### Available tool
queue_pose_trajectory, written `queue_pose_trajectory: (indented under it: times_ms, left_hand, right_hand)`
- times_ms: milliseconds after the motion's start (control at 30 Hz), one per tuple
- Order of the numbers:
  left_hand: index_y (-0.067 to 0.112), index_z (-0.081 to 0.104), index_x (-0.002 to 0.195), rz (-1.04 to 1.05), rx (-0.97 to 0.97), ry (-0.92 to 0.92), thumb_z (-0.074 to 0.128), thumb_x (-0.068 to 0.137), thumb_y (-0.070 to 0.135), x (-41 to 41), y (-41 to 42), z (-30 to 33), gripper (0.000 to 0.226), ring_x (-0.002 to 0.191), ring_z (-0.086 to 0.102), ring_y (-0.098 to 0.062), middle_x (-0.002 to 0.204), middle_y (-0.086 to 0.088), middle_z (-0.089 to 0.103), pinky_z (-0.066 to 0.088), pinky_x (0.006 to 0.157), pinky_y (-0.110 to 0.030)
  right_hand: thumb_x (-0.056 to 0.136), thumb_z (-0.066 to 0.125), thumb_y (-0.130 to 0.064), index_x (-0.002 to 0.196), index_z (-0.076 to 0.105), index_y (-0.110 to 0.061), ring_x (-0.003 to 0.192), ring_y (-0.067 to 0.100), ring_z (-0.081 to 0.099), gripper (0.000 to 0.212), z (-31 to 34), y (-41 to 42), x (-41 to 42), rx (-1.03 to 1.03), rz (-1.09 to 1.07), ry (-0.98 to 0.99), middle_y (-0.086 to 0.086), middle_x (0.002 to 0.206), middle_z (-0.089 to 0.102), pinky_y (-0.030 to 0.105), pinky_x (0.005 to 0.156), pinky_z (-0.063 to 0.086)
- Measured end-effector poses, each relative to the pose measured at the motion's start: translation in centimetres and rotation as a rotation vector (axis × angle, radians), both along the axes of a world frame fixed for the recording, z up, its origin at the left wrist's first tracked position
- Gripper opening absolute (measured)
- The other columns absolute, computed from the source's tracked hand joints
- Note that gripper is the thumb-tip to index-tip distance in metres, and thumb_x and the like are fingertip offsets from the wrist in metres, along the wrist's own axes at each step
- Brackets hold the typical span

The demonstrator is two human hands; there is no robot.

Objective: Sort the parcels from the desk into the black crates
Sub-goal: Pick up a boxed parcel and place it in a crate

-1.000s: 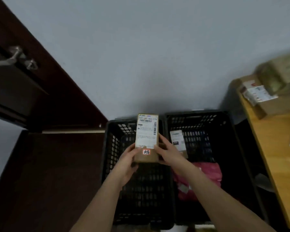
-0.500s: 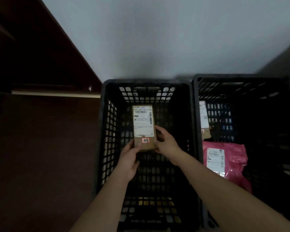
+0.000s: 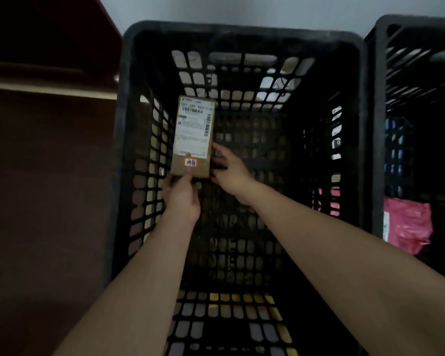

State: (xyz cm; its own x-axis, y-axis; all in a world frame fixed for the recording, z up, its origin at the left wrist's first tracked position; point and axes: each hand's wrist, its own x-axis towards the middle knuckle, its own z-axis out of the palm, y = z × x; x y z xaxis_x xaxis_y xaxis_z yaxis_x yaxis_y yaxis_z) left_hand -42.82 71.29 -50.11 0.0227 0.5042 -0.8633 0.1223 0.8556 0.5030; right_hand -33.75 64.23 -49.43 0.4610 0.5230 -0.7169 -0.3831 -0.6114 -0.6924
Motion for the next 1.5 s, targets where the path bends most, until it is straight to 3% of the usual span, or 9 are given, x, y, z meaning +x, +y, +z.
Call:
queue_pose_trajectory:
  times_ms: [33, 167, 300, 467, 533, 633, 800, 1167, 1500]
  left_hand:
    - [0.017, 0.048, 0.140, 0.006, -0.002, 0.010, 0.058, 0.093, -0.001, 0.1, 0.1, 0.2, 0.051, 0.084, 0.062, -0.011, 0.114, -0.005, 0.066, 0.050, 0.057, -0.017]
    - [0.010, 0.043, 0.143, -0.076, -0.032, 0.031, 0.062, 0.091, 0.000, 0.3, -0.2, 1.5, 0.056, 0.099, 0.059, -0.015, 0.128, -0.010, 0.061, 0.048, 0.072, -0.022]
    - [0.010, 0.050, 0.138, -0.392, -0.011, 0.155, 0.063, 0.083, 0.010, -0.3, -1.1, 5.0, 0.056, 0.101, 0.064, -0.028, 0.120, -0.014, 0.064, 0.057, 0.086, -0.044]
    - [0.013, 0.048, 0.138, -0.841, 0.125, 0.228, 0.054, 0.097, 0.014, -1.0, -2.0, 12.3, 0.041, 0.110, 0.054, -0.021, 0.126, -0.004, 0.056, 0.044, 0.088, -0.030]
    - [0.017, 0.050, 0.117, -1.055, 0.273, 0.279, 0.054, 0.096, 0.016, -1.5, -2.2, 15.1, 0.021, 0.103, 0.052, -0.016, 0.116, 0.003, 0.056, 0.043, 0.091, -0.028]
    - [0.013, 0.040, 0.141, -1.403, 0.537, 0.388, 0.057, 0.095, 0.026, -1.3, -2.5, 20.0, 0.051, 0.123, 0.046, -0.028, 0.141, -0.009, 0.042, 0.040, 0.106, -0.038]
    - [0.023, 0.003, 0.157, -1.685, 0.759, 0.535, 0.048, 0.099, 0.041, 0.6, -5.2, 29.1, 0.076, 0.148, -0.001, -0.040, 0.163, -0.008, -0.010, 0.013, 0.120, -0.051]
    - [0.028, -0.014, 0.155, -1.956, 1.263, 0.472, 0.040, 0.102, 0.044, 8.2, -18.4, 40.9, 0.077, 0.149, -0.014, -0.036, 0.161, -0.005, -0.025, 0.000, 0.118, -0.058]
    - [0.027, -0.005, 0.157, -2.031, 1.399, 0.357, 0.044, 0.101, 0.042, 13.8, -40.4, 44.8, 0.076, 0.149, -0.015, -0.037, 0.161, -0.006, -0.024, 0.003, 0.119, -0.058]
  right_hand:
    - [0.095, 0.049, 0.008, 0.153, 0.029, -0.033, 0.133, 0.015, 0.045, 0.074, 0.1, 0.1, -0.1, -0.003, 0.035, 0.006, 0.003, 0.148, 0.045, 0.033, 0.107, 0.045]
    - [0.098, 0.047, 0.003, 0.157, 0.014, -0.032, 0.141, 0.013, 0.034, 0.077, 1.9, -0.2, -0.1, -0.062, 0.181, -0.053, 0.000, 0.157, 0.033, 0.011, 0.100, 0.027]
    - [0.097, 0.052, -0.002, 0.157, 0.009, -0.028, 0.141, 0.014, 0.031, 0.079, 5.4, -1.8, 0.2, -0.104, 0.294, -0.204, -0.001, 0.157, 0.030, 0.005, 0.100, 0.019]
    - [0.095, 0.059, -0.023, 0.157, 0.005, -0.036, 0.151, 0.029, 0.003, 0.083, 11.3, -4.8, 0.1, -0.312, 0.514, -0.463, 0.003, 0.165, 0.009, 0.042, 0.124, 0.006]
    - [0.096, 0.057, -0.027, 0.156, 0.002, -0.040, 0.151, 0.030, -0.008, 0.083, 14.4, -6.3, 0.0, -0.349, 0.577, -0.536, 0.002, 0.166, -0.002, 0.046, 0.123, -0.003]
    - [0.096, 0.056, -0.027, 0.156, 0.002, -0.041, 0.150, 0.031, -0.016, 0.082, 20.3, -8.8, 0.0, -0.352, 0.586, -0.695, 0.000, 0.165, -0.012, 0.049, 0.119, -0.010]
    - [0.096, 0.055, -0.028, 0.156, 0.000, -0.042, 0.149, 0.034, -0.018, 0.082, 28.7, -13.3, 0.4, -0.418, 0.487, -0.876, 0.001, 0.164, -0.017, 0.052, 0.117, -0.013]
    - [0.100, 0.051, -0.029, 0.155, -0.007, -0.042, 0.149, 0.036, -0.018, 0.081, 39.8, -29.3, 3.5, -0.614, 0.204, -1.026, 0.002, 0.163, -0.020, 0.058, 0.117, -0.011]
    - [0.099, 0.050, -0.024, 0.155, -0.004, -0.042, 0.150, 0.035, -0.013, 0.080, 43.7, -52.7, 5.3, -0.657, 0.005, -0.985, 0.001, 0.164, -0.016, 0.058, 0.118, -0.004]
